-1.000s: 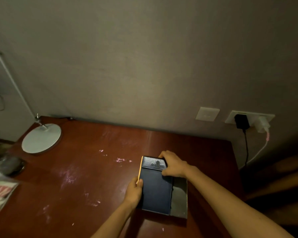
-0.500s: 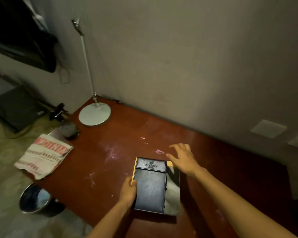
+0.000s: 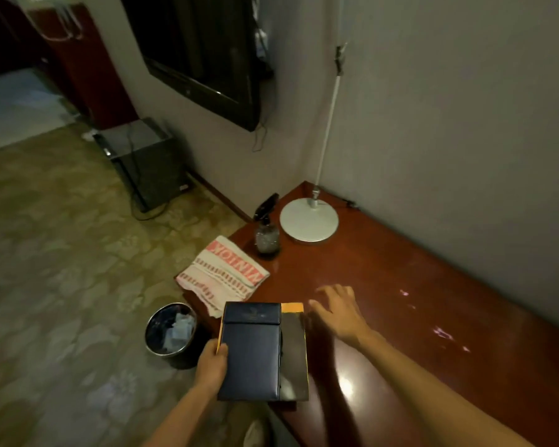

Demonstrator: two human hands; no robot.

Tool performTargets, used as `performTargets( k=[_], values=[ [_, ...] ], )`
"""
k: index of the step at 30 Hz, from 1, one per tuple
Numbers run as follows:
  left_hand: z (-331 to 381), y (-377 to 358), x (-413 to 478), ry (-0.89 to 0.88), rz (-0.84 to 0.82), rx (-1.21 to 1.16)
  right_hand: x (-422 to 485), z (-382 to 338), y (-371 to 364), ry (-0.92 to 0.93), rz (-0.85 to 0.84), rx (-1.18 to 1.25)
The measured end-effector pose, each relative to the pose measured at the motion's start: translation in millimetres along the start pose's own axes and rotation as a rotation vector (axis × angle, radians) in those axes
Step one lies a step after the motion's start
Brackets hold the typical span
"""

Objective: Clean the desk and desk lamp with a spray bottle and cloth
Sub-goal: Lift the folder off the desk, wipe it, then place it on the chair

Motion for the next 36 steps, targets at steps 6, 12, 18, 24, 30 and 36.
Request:
performTargets(
  k=[6,12,18,24,30,36],
  values=[
    [18,66,39,-0.020,0.057,-0.018,71,-102,-49,0.089,-0.050,-0.171],
    [-3,105,75,0.031,0.022,-0.034,136,-159,-90,0.087,-0.062,-0.282],
    [-43,121,102,0.058,-0.051,0.013,186,-179,-141,0.023,-0.260,-0.332],
    [-60,126,114,0.094,-0.022,0.015,212,-162,-184,-0.078,-0.425,-0.334],
    [-56,127,122,0.096,-0.008,-0.027,218,-163,-187,-0.065,-0.334,-0.450],
    [-45,126,123,0.089,-0.038,0.018,214,-159,-178,0.049,-0.246,-0.526]
  ],
)
Point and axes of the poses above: each hand's wrist, its own x-axis towards the middle knuckle, its own y-axis out of the back of the hand, z = x × y, the point moved 7 cm from there along x, towards the middle knuckle, and after that the axes turned 4 degrees about -z, right-handed, at the moved point
